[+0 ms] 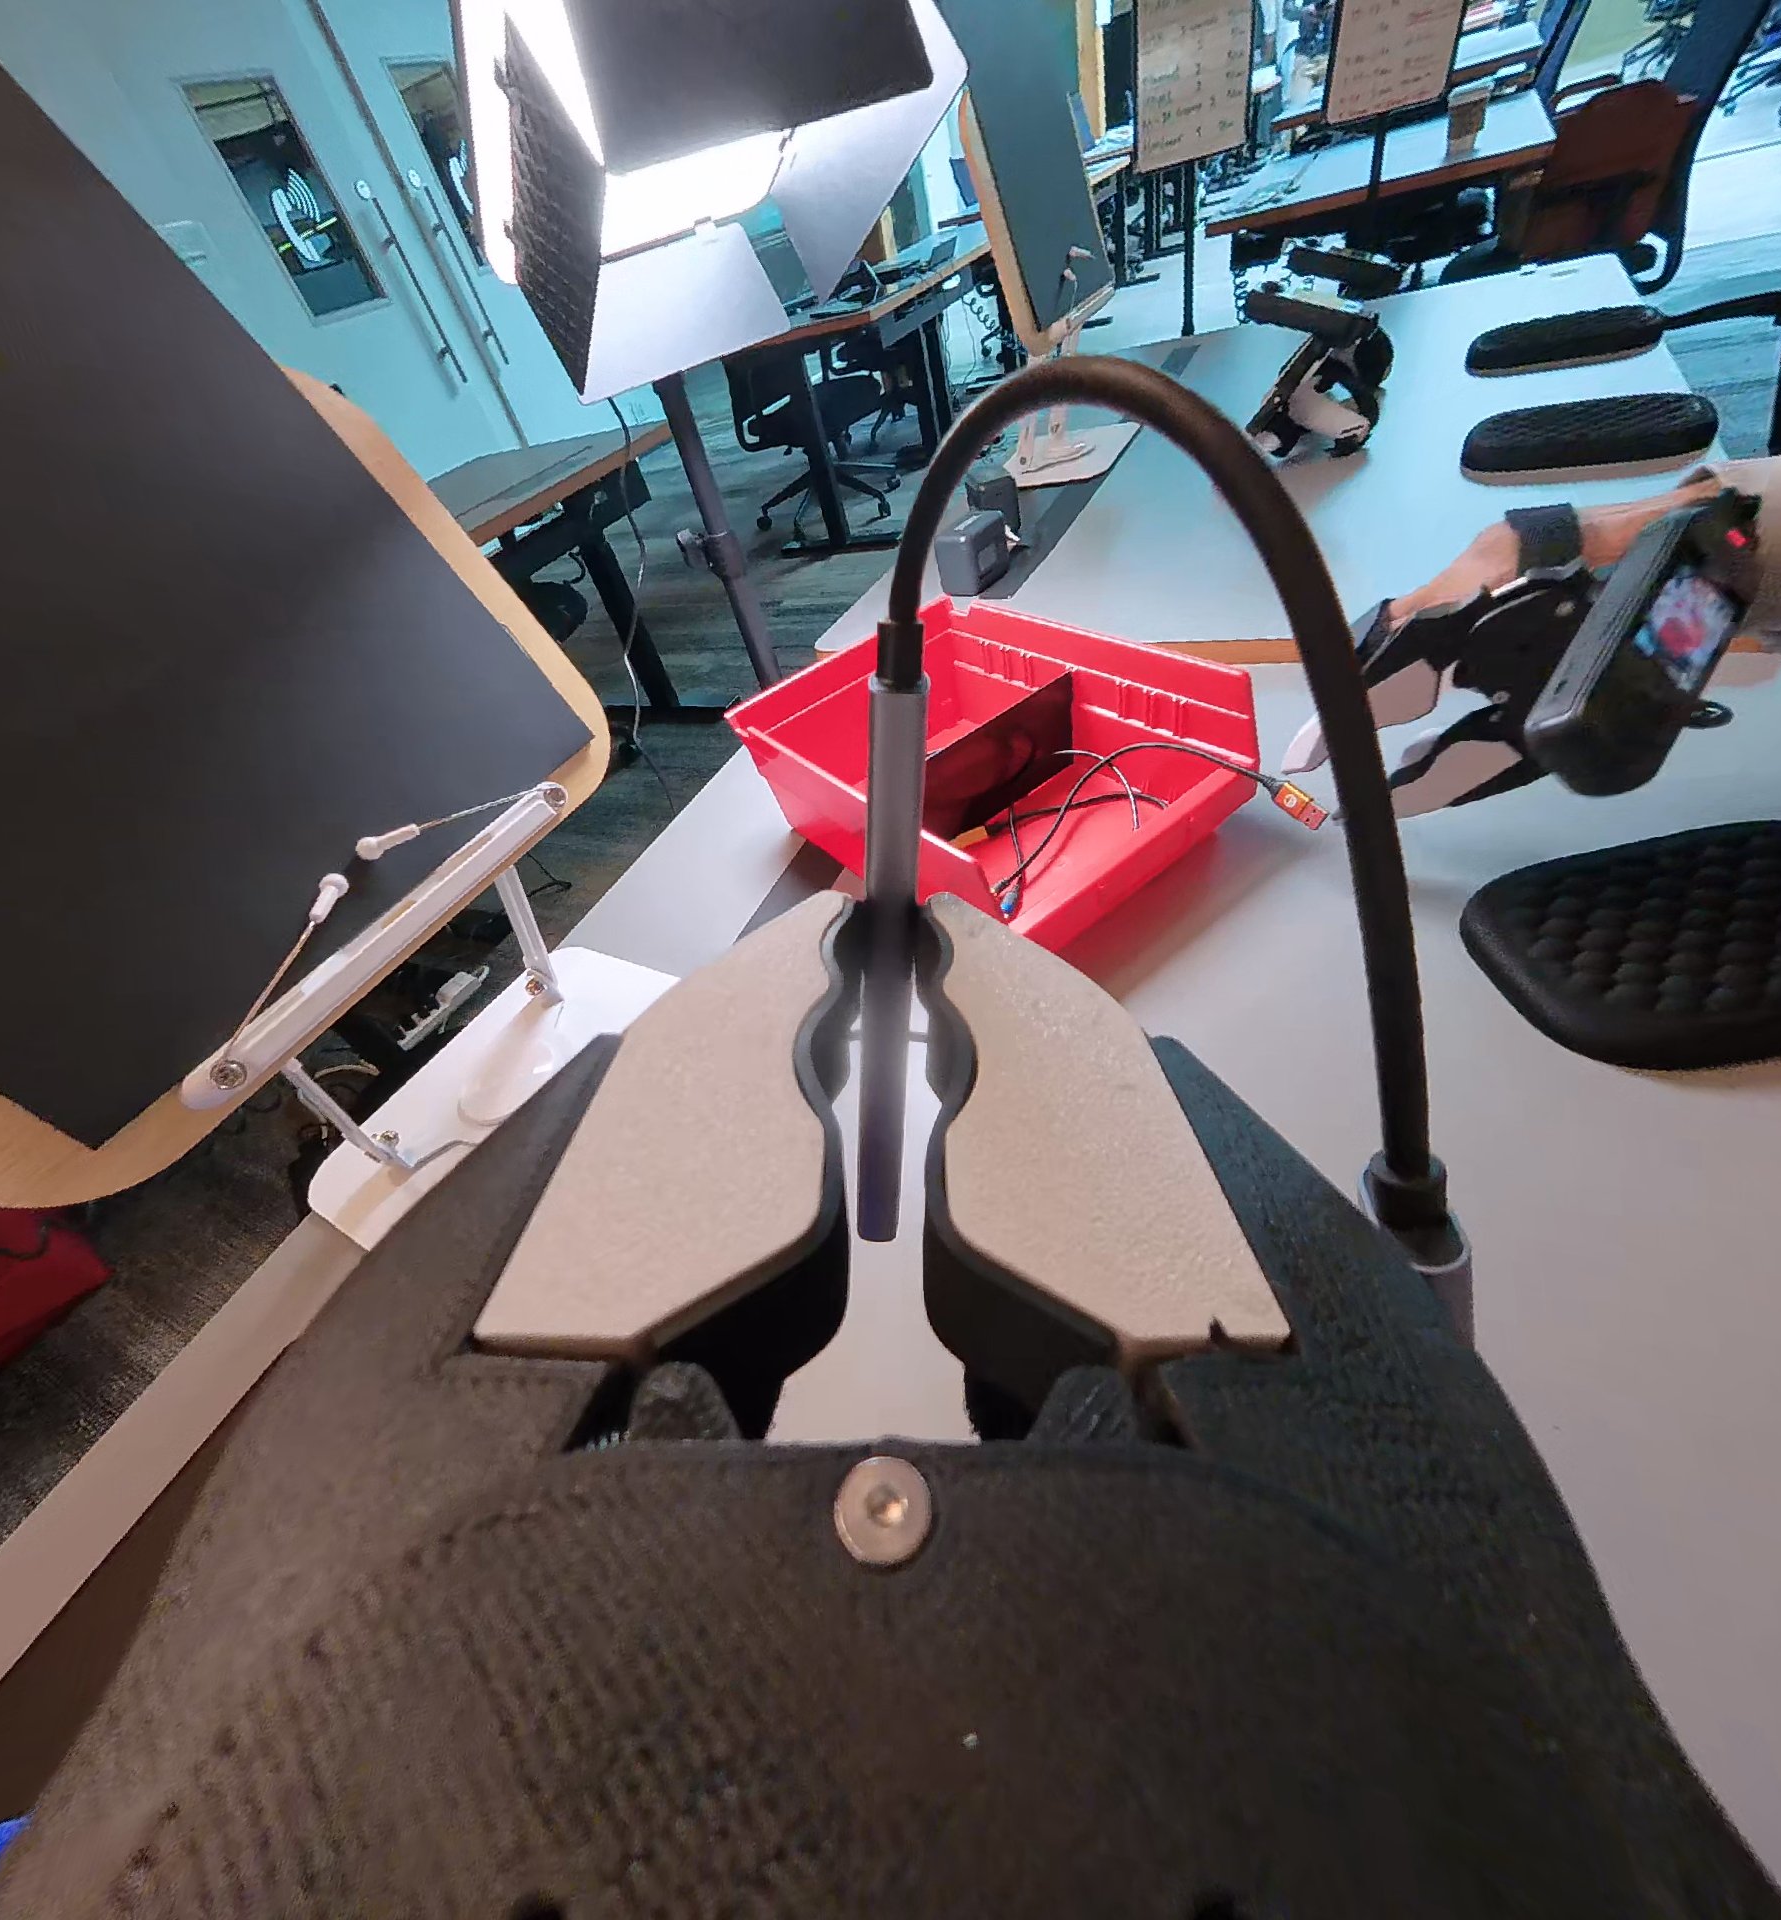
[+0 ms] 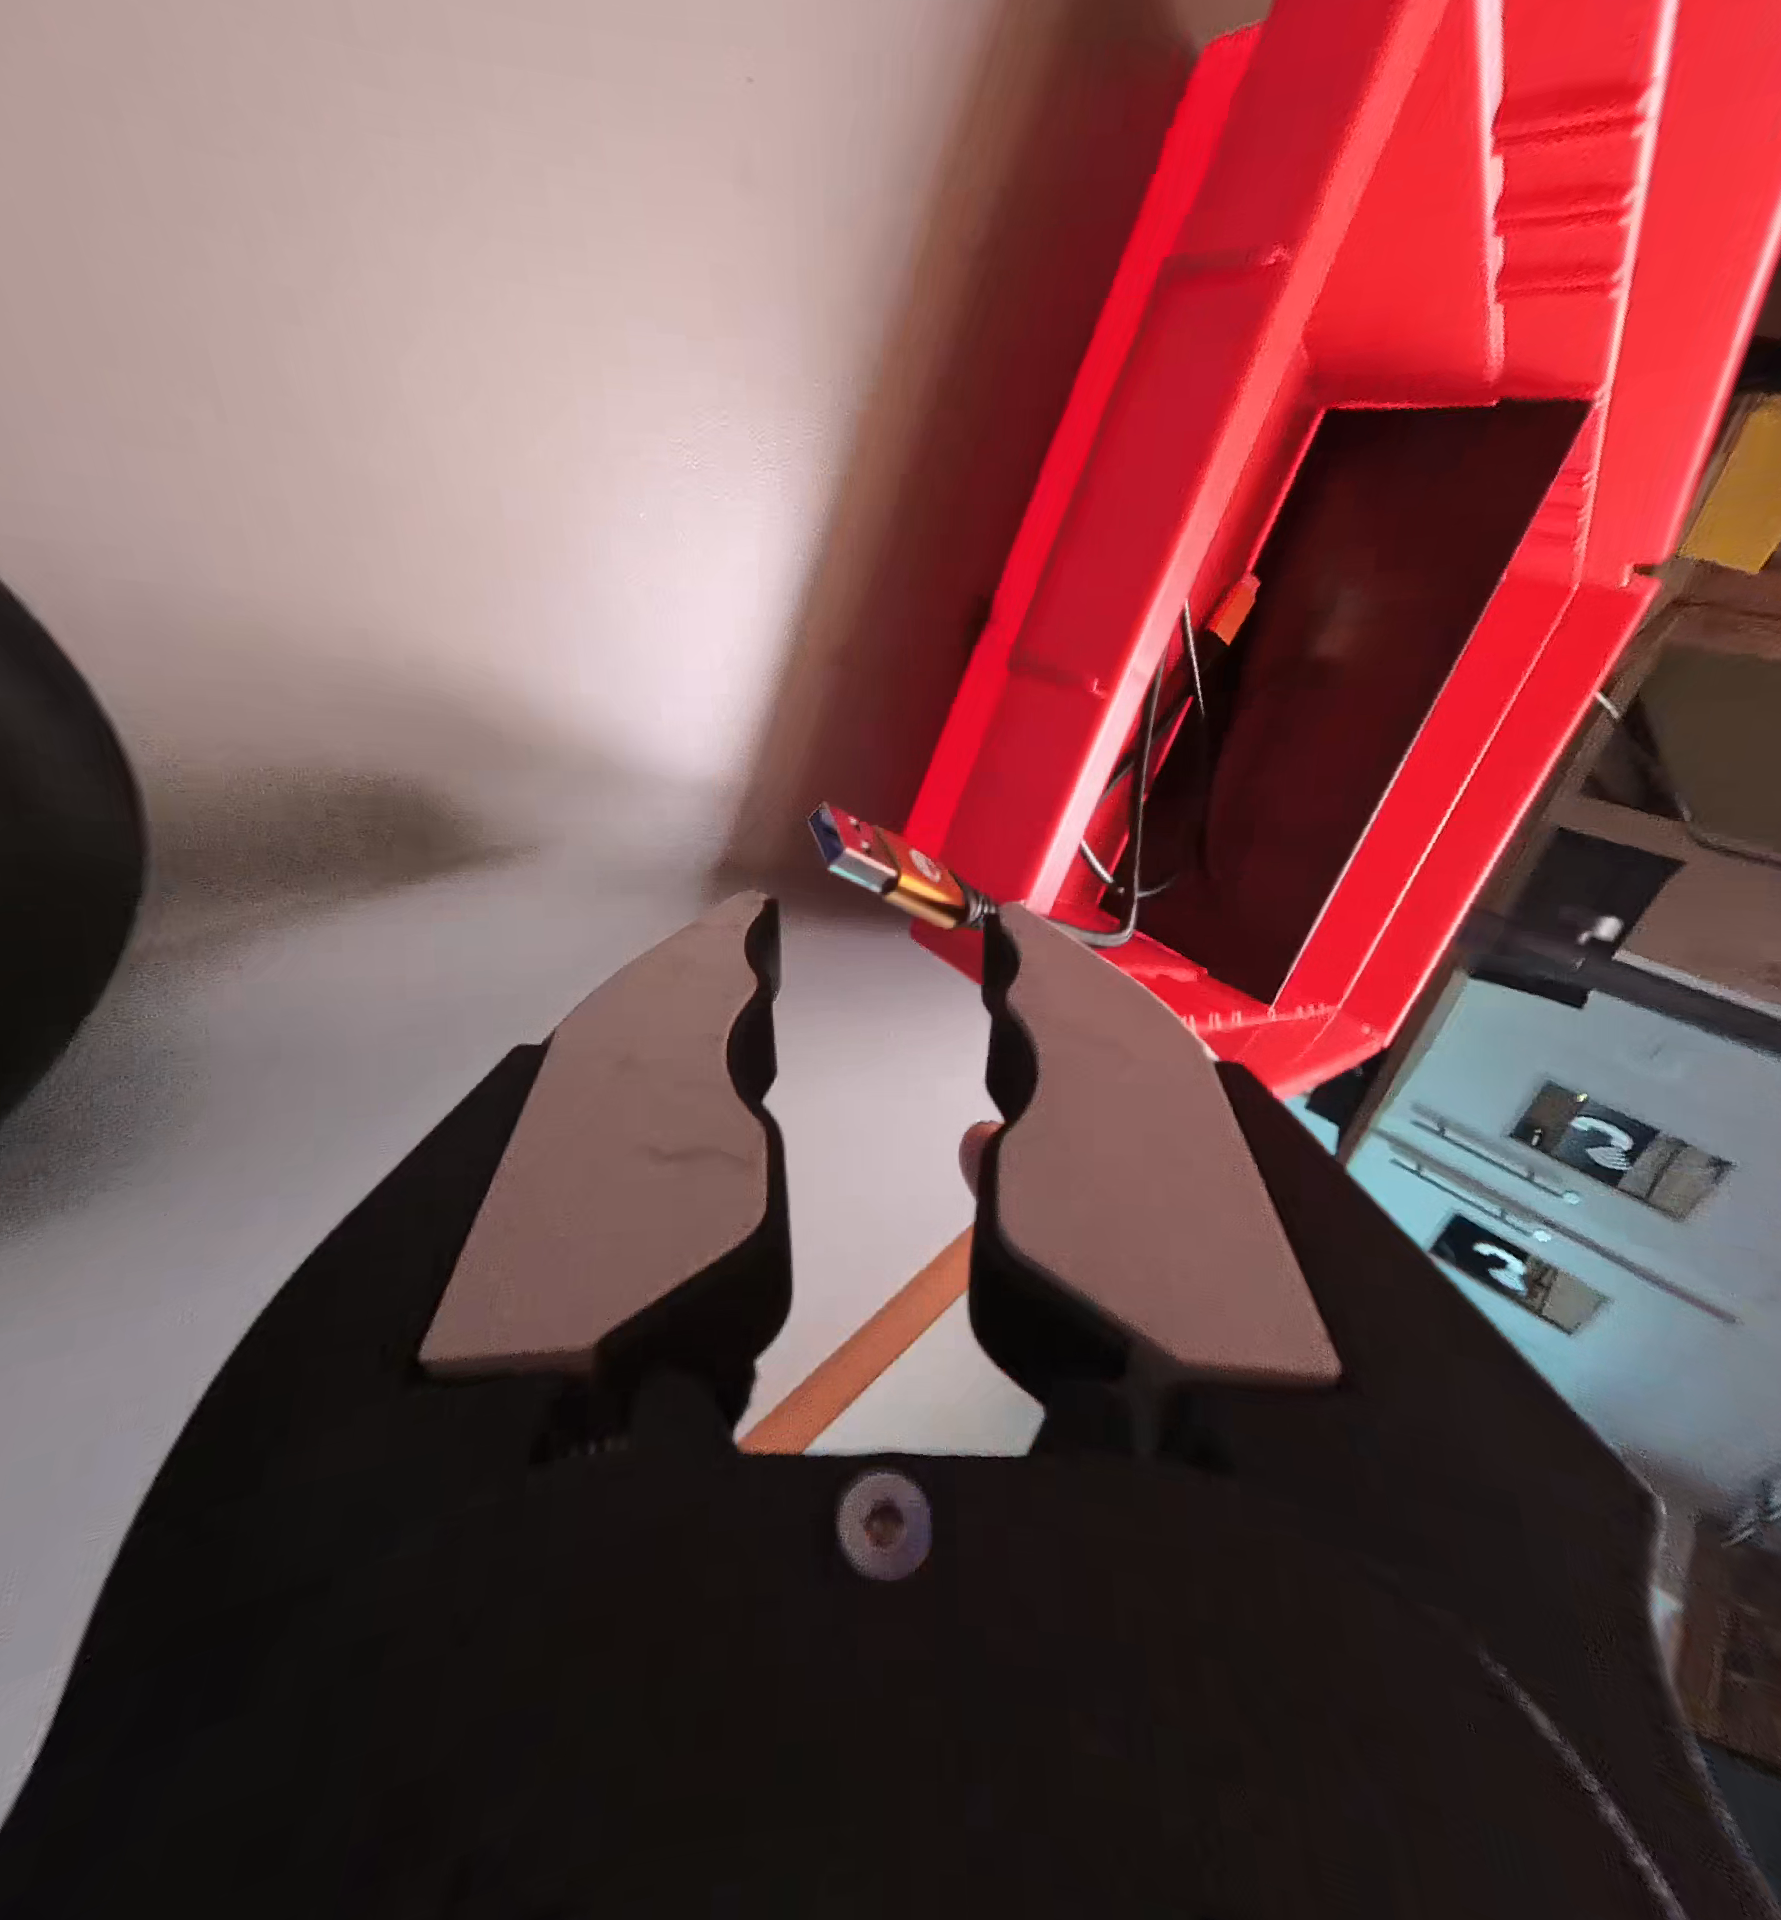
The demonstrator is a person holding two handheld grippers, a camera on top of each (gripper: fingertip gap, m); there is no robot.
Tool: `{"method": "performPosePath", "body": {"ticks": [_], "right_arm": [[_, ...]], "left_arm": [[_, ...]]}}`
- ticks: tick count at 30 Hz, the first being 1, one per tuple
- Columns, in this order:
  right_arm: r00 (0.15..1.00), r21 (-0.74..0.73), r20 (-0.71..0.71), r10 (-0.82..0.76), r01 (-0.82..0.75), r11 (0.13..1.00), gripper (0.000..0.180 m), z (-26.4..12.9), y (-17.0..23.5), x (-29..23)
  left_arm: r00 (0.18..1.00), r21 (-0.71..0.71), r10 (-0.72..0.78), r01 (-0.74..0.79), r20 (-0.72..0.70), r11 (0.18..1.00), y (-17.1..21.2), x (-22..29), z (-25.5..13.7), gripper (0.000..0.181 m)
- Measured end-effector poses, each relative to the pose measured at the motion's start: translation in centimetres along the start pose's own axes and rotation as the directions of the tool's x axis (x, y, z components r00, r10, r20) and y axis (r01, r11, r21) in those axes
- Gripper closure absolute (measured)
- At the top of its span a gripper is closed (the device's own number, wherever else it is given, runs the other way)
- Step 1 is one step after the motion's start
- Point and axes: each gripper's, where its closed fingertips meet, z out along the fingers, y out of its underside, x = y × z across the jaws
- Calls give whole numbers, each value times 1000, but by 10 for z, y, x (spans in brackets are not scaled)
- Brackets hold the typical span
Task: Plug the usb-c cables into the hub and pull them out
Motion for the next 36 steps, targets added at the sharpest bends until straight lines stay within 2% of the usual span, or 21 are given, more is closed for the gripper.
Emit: {"method": "performPosePath", "body": {"ticks": [5,9,12,15,17,20,24,27,30,32,36], "right_arm": [[995,-19,21,-99,100,995,169,6,-13,15],[997,41,31,70,-71,997,173,4,-36,68],[979,41,39,202,-204,978,173,30,-40,110],[919,-2,171,356,-361,933,172,75,-37,117],[847,-13,290,445,-462,887,159,94,-42,112],[756,34,410,510,-571,820,145,92,-62,118],[741,252,460,489,-637,728,141,48,-101,145],[760,482,493,424,-644,594,142,-13,-145,163],[804,646,502,319,-594,479,142,-74,-189,162],[837,717,482,258,-546,433,142,-106,-215,156],[883,802,438,166,-468,372,144,-144,-254,142]], "left_arm": [[1000,0,27,-27,-1,1000,-4,5,-3,171],[1000,12,7,-7,-16,1000,-4,4,-2,171],[1000,9,3,-3,-28,1000,-3,5,1,171],[999,20,10,-9,-36,1000,-6,9,-1,171],[999,30,11,-9,-44,1000,-9,10,-3,171],[999,32,7,-5,-47,999,-8,9,-4,171],[997,40,-24,27,-77,999,-4,8,-1,171],[990,62,-51,60,-130,996,-5,13,1,171],[977,88,-63,82,-203,993,-9,25,5,171],[962,109,-60,92,-265,990,-14,39,7,171],[928,152,-34,97,-370,984,-26,66,11,171]]}}
